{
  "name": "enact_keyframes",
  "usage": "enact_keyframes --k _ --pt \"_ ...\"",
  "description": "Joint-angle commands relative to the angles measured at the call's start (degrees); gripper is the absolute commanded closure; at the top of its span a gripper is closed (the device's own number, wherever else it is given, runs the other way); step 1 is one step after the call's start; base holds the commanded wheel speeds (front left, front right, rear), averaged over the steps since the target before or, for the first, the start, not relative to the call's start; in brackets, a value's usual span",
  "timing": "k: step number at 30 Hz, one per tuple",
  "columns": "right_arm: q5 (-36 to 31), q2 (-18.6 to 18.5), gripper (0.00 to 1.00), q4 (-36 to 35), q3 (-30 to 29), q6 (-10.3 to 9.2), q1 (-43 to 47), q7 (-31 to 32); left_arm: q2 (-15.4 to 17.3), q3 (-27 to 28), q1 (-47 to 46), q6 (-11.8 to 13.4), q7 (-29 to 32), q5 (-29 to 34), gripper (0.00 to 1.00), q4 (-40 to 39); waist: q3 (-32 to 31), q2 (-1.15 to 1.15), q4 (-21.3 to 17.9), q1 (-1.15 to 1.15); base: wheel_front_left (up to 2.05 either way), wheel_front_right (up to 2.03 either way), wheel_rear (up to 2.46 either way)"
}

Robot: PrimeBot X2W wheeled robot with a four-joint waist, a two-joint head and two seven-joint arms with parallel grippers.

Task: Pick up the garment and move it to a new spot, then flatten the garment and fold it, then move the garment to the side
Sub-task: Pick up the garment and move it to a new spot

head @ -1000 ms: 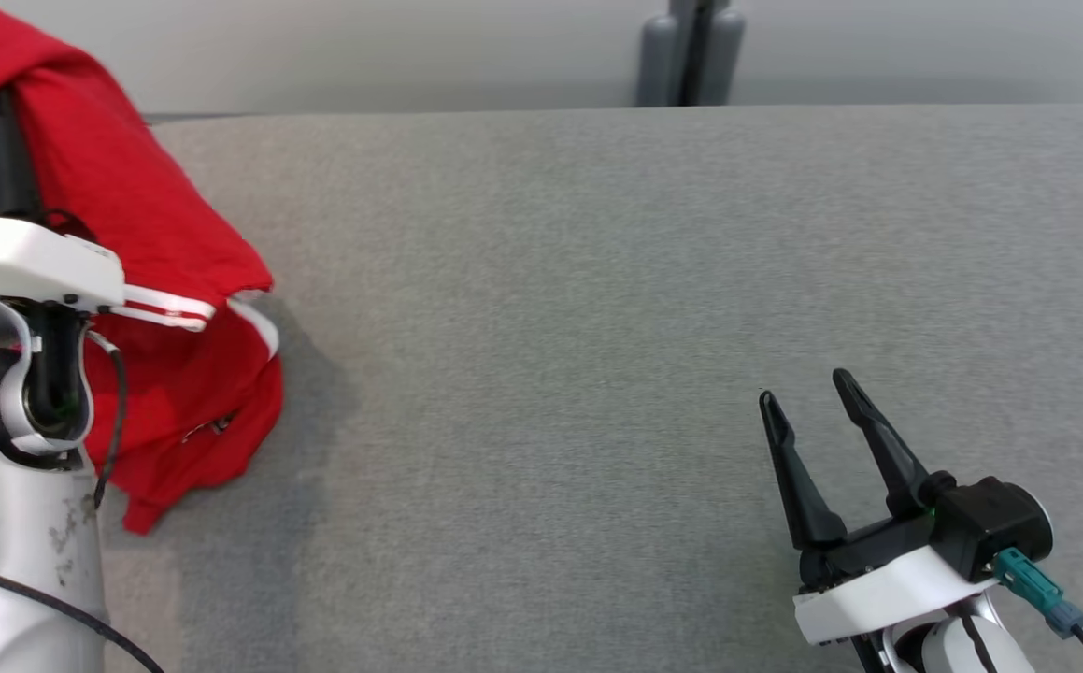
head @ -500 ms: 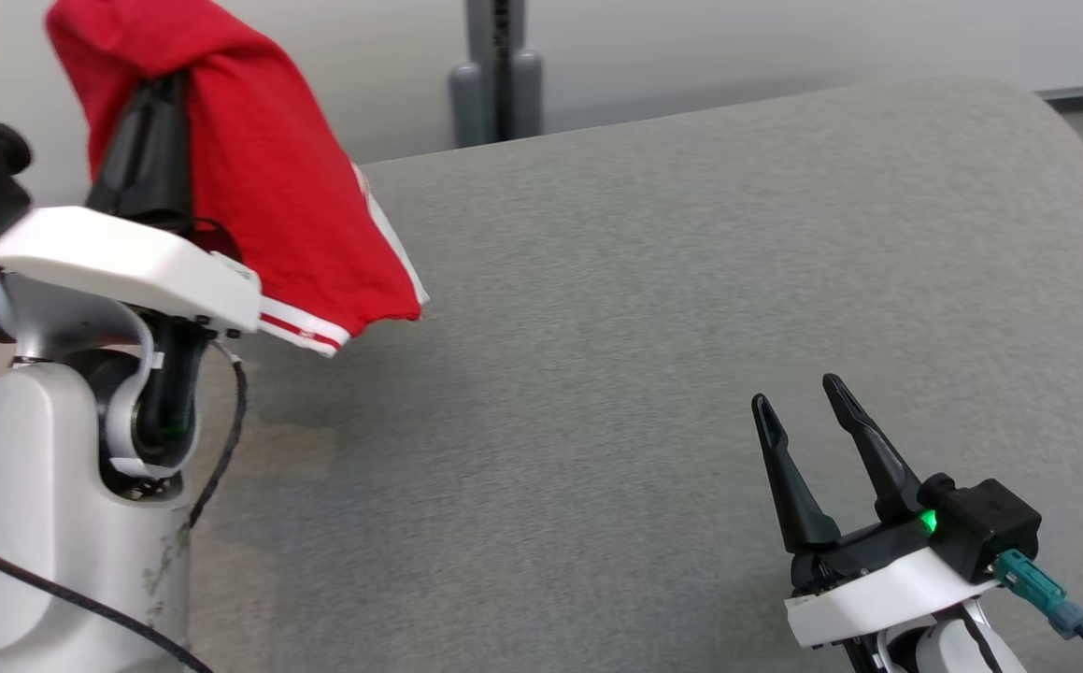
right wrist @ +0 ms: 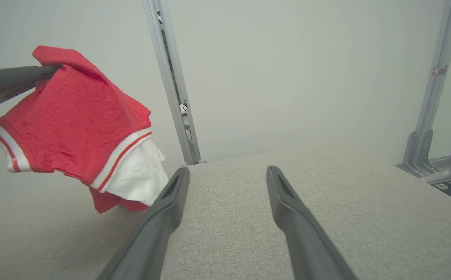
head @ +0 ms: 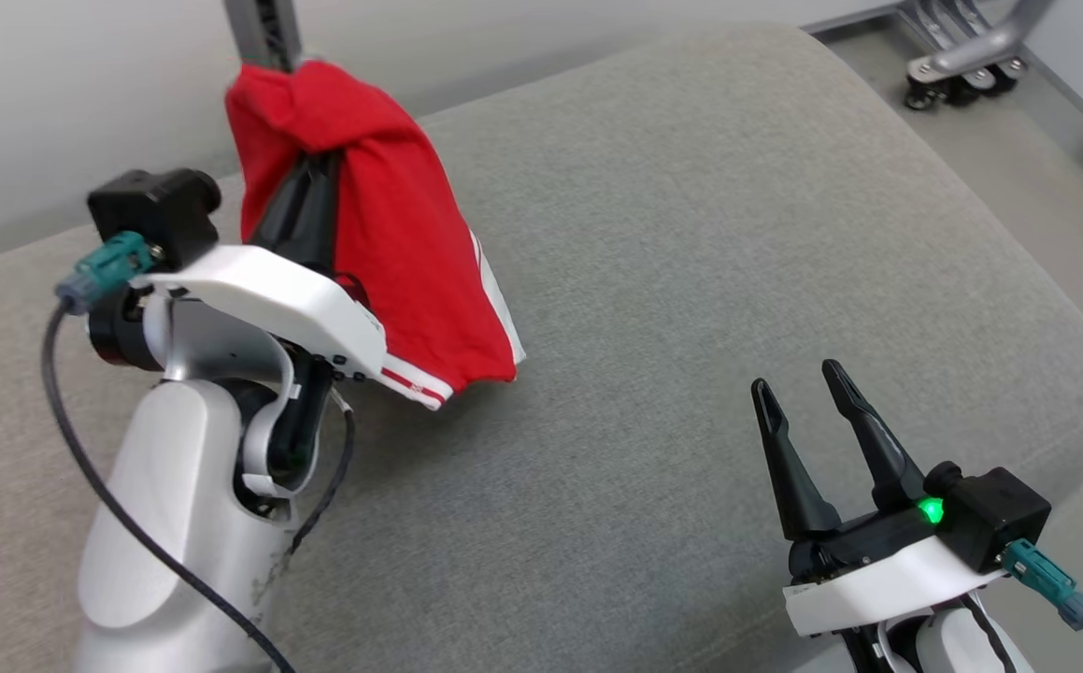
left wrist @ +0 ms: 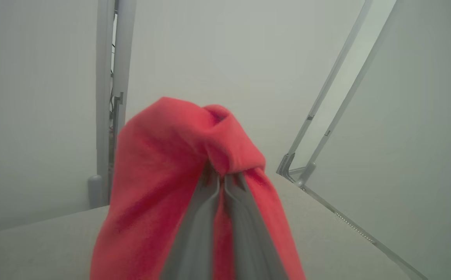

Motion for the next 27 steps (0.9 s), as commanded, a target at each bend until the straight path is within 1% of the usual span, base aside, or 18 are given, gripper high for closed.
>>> enact_keyframes --k 1,4,8,12,13,14,15,16,17,22,27 --pt "0.3 -0.2 0.00 -0.3 0.2 0.09 -0.2 -0.3 0.3 -0.3 0.5 0.4 -0.8 0.0 1.00 1.4 1.5 0.00 -2.1 0.00 0.00 0.00 0.00" --pt "0.6 -0.2 0.00 -0.5 0.4 0.09 -0.1 -0.3 0.0 -2.3 0.7 0.6 -2.6 -0.5 1.00 6.3 2.7 0.00 -3.4 0.00 0.00 0.00 0.00" --pt "0.9 -0.2 0.00 -0.8 0.4 0.09 -0.6 -0.3 -0.3 -4.9 -0.2 0.9 -4.7 0.1 1.00 11.7 4.0 0.00 -3.7 0.00 0.00 0.00 0.00" --pt "1.0 -0.2 0.00 -1.1 0.5 0.09 -1.3 -0.3 -0.3 -7.9 -1.2 0.6 -6.0 -1.8 1.00 17.8 5.3 0.00 -3.4 0.00 0.00 0.00 0.00" --pt "1.1 -0.2 0.00 -1.1 0.5 0.09 -1.5 -0.3 -0.4 -8.8 -1.6 0.8 -6.5 -2.8 0.98 19.1 5.6 0.00 -3.3 0.00 0.00 0.00 0.00" --pt "1.2 -0.2 0.00 -1.2 0.4 0.09 -1.6 -0.3 -0.4 -9.8 -2.0 1.0 -7.1 -3.4 0.69 20.3 6.0 0.00 -3.2 0.00 0.00 0.00 0.00" --pt "1.1 -0.2 0.00 -1.2 0.4 0.09 -1.8 -0.3 -0.4 -10.9 -2.3 1.0 -7.6 -4.2 0.51 21.5 6.3 0.00 -3.1 0.00 0.00 0.00 0.00" --pt "1.1 -0.2 0.00 -1.3 0.3 0.09 -2.1 -0.3 -0.4 -12.0 -2.6 1.0 -8.2 -5.0 0.11 22.5 6.6 0.00 -2.9 0.00 0.00 0.00 0.00" --pt "1.0 -0.2 0.00 -1.4 0.4 0.09 -2.4 -0.3 -0.4 -12.9 -3.1 1.1 -9.1 -5.4 0.00 23.4 6.8 0.00 -2.7 0.00 0.00 0.00 0.00" --pt "0.4 -0.2 0.00 -1.7 0.1 0.09 -2.2 -0.3 -0.4 -17.1 -5.1 0.8 -13.4 -6.9 0.00 25.7 6.8 0.00 -1.3 0.00 0.00 0.00 0.00" --pt "-0.2 -0.2 0.00 -1.6 -0.4 0.09 -1.3 -0.3 -0.3 -18.1 -4.8 0.7 -18.2 -6.2 0.00 24.4 5.5 0.00 1.1 0.00 0.00 0.00 0.00"
